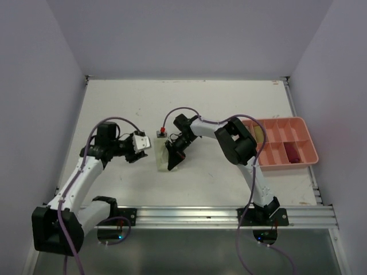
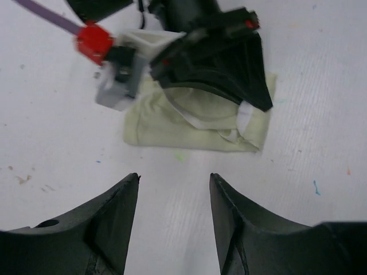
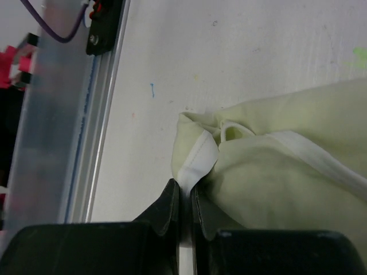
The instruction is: Roll the underwear
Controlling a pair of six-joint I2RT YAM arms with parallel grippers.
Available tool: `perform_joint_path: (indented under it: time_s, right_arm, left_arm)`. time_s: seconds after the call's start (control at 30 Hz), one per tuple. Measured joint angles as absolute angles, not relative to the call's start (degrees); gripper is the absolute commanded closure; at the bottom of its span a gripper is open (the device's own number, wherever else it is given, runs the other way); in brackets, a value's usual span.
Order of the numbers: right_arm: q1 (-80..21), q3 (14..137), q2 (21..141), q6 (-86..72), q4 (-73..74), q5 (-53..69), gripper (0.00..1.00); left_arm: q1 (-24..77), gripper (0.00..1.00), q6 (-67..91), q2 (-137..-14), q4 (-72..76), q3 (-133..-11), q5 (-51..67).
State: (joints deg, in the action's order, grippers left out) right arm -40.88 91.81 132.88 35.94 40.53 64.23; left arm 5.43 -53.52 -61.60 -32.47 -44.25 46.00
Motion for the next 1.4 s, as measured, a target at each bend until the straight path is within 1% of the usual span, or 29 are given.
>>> perform_joint_path:
  time_s: [0.07, 0.2, 0.3, 0.4, 0.7, 0.97, 1.03, 1.1, 1.13, 1.17, 1.2, 1.23, 1.27, 1.3, 1.33, 1.4]
  right_arm:
    - [-40.3, 95.7, 136.3, 34.3, 44.6, 66.8, 1.00]
    - [-39.7, 101.0, 141.0, 31.5, 50.2, 70.3, 1.00]
    - [-39.5, 102.2, 142.4, 29.8, 51.8, 71.9, 1.00]
    - [-39.4, 102.5, 142.7, 28.9, 52.0, 72.1, 1.00]
    - [-39.1, 105.5, 144.8, 27.9, 55.6, 73.9, 1.00]
    - [-38.9, 106.8, 145.8, 28.4, 57.6, 75.0, 1.00]
    - [-38.9, 107.2, 146.0, 28.7, 58.1, 75.2, 1.00]
    - [-38.9, 107.2, 146.1, 29.1, 58.5, 75.4, 1.00]
    - [-38.9, 107.3, 146.1, 29.2, 58.7, 75.6, 0.98]
    - [-38.8, 107.4, 146.2, 29.4, 58.8, 75.7, 0.94]
    - [-38.8, 107.4, 146.2, 29.4, 58.9, 75.9, 0.90]
    - [-38.8, 107.4, 146.3, 29.5, 58.9, 75.9, 0.75]
    - [-38.8, 107.5, 146.3, 29.5, 59.1, 75.7, 0.66]
    - [-38.8, 107.6, 146.3, 29.3, 59.2, 75.6, 0.59]
    - [-38.7, 107.6, 146.3, 29.2, 59.7, 75.7, 0.42]
    - [-38.4, 107.9, 145.6, 27.5, 61.8, 76.8, 0.35]
  left_arm:
    - [9.4, 0.43, -54.3, -57.3, -29.4, -37.5, 42.5]
    - [20.4, 0.42, -55.2, -54.2, -24.7, -28.8, 36.0]
    - [27.0, 0.42, -55.2, -55.3, -22.1, -26.8, 32.7]
    - [30.8, 0.41, -55.0, -58.4, -18.5, -26.6, 30.1]
    - [33.8, 0.40, -55.0, -66.6, -8.4, -24.7, 26.5]
    - [34.3, 0.43, -55.0, -70.9, -2.4, -23.8, 24.2]
    - [34.4, 0.47, -55.0, -71.9, -0.7, -23.9, 23.9]
    - [34.6, 0.55, -54.8, -73.1, -0.2, -24.6, 23.8]
    - [34.6, 0.61, -54.7, -73.7, -0.2, -24.9, 23.8]
    - [34.6, 0.74, -54.6, -74.2, -0.6, -25.3, 23.9]
    - [34.7, 0.81, -54.5, -74.7, -1.4, -25.7, 24.2]
    - [34.8, 0.86, -54.7, -75.1, -2.0, -25.9, 24.3]
    - [34.8, 0.93, -54.8, -75.5, -3.2, -26.7, 24.4]
    - [34.8, 0.97, -54.8, -76.2, -4.7, -27.7, 24.6]
    - [34.8, 1.00, -54.8, -76.9, -6.2, -28.7, 24.8]
    - [34.8, 1.00, -54.4, -78.6, -9.2, -31.1, 25.3]
